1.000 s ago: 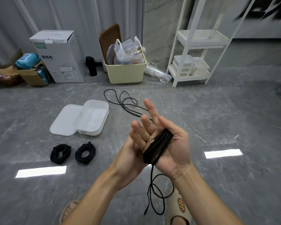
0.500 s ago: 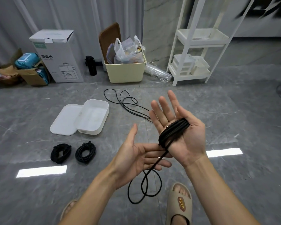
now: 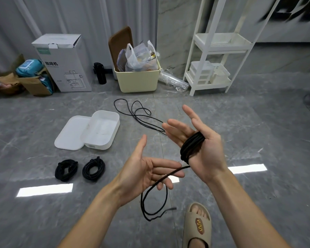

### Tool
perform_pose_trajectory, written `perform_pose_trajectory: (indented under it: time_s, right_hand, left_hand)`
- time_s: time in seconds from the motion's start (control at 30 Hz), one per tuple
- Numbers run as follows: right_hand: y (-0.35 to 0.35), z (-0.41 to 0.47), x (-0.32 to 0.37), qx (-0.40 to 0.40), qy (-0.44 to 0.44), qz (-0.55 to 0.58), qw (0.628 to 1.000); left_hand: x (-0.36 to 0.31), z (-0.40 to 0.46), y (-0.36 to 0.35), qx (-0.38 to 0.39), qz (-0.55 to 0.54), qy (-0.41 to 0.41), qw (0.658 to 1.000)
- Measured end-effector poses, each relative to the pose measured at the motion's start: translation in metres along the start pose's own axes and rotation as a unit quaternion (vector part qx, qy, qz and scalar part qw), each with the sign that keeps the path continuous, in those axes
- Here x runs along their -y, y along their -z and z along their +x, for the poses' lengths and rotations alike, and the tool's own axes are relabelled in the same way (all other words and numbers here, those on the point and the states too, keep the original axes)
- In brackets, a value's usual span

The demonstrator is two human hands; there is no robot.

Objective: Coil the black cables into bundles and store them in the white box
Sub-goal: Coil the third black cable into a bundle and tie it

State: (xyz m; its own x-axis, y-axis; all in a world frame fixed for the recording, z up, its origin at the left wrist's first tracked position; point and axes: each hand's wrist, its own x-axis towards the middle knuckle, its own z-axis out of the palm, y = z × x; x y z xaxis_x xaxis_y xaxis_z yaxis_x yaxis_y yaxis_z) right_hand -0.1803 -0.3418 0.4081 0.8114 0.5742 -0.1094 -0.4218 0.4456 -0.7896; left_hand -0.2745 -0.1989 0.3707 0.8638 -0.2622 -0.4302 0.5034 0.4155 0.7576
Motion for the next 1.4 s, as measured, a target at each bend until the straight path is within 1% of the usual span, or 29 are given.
perform_pose_trajectory:
  time_s: [0.07,0.13,0.23,0.3,0.37,0.47,0.57,0.67,0.73,0.8,0.87,0.93,1.0,1.07,1.13,1.2,1.27,1.33,1.4]
  right_hand:
    - [0.002,0.001,-0.003,-0.010,0.005,-0.050,0.999]
    - [0.004,0.002,-0.008,-0.025,0.004,-0.132,0.991]
    - [0.006,0.000,-0.018,-0.040,-0.030,-0.287,0.957]
    - [0.004,-0.005,-0.022,-0.016,-0.100,-0.361,0.927]
    - [0.002,-0.010,-0.024,0.030,-0.199,-0.396,0.896]
    - [-0.003,-0.016,-0.024,0.127,-0.312,-0.401,0.852]
    - [-0.008,-0.016,-0.023,0.256,-0.389,-0.325,0.823]
    - [-0.016,-0.018,-0.022,0.360,-0.431,-0.225,0.796]
    - [-0.020,-0.020,-0.025,0.408,-0.434,-0.172,0.785]
    - [-0.024,-0.021,-0.029,0.435,-0.429,-0.116,0.783]
    - [-0.026,-0.021,-0.033,0.439,-0.423,-0.052,0.791]
    - [-0.027,-0.018,-0.035,0.429,-0.404,0.023,0.807]
    - [-0.026,-0.014,-0.035,0.409,-0.365,0.088,0.832]
    - [-0.024,-0.011,-0.033,0.381,-0.315,0.121,0.861]
    - [-0.023,-0.008,-0.032,0.356,-0.282,0.144,0.879]
    - [-0.020,-0.006,-0.031,0.337,-0.264,0.177,0.886]
    - [-0.017,-0.005,-0.030,0.318,-0.253,0.203,0.891]
    - [-0.014,-0.006,-0.029,0.304,-0.238,0.213,0.897]
    - [-0.012,-0.006,-0.027,0.290,-0.224,0.240,0.899]
  left_hand:
    - [-0.004,-0.002,0.003,-0.013,0.001,-0.010,1.000]
    - [-0.010,-0.005,0.007,-0.037,0.011,-0.028,0.999]
    - [-0.017,-0.010,0.013,-0.075,0.029,-0.062,0.995]
    - [-0.021,-0.012,0.014,-0.098,0.032,-0.085,0.991]
    - [-0.024,-0.015,0.016,-0.124,0.030,-0.110,0.986]
    - [-0.028,-0.018,0.015,-0.153,0.033,-0.134,0.979]
    - [-0.028,-0.017,0.012,-0.169,0.046,-0.137,0.975]
    - [-0.026,-0.014,0.008,-0.171,0.055,-0.148,0.972]
    - [-0.024,-0.012,0.005,-0.167,0.060,-0.154,0.972]
    - [-0.022,-0.009,0.001,-0.158,0.053,-0.154,0.974]
    - [-0.019,-0.007,-0.003,-0.136,0.021,-0.154,0.978]
    - [-0.014,-0.007,-0.004,-0.105,0.006,-0.158,0.982]
    - [-0.010,-0.007,-0.005,-0.088,0.013,-0.153,0.984]
    - [-0.007,-0.007,-0.008,-0.074,0.013,-0.136,0.988]
    - [-0.006,-0.003,-0.011,-0.069,-0.016,-0.121,0.990]
    - [-0.003,0.000,-0.011,-0.044,-0.055,-0.108,0.992]
    - [0.003,0.002,-0.009,-0.023,-0.075,-0.114,0.990]
    - [0.006,0.004,-0.010,-0.015,-0.081,-0.121,0.989]
    - [0.007,0.007,-0.013,-0.028,-0.079,-0.118,0.989]
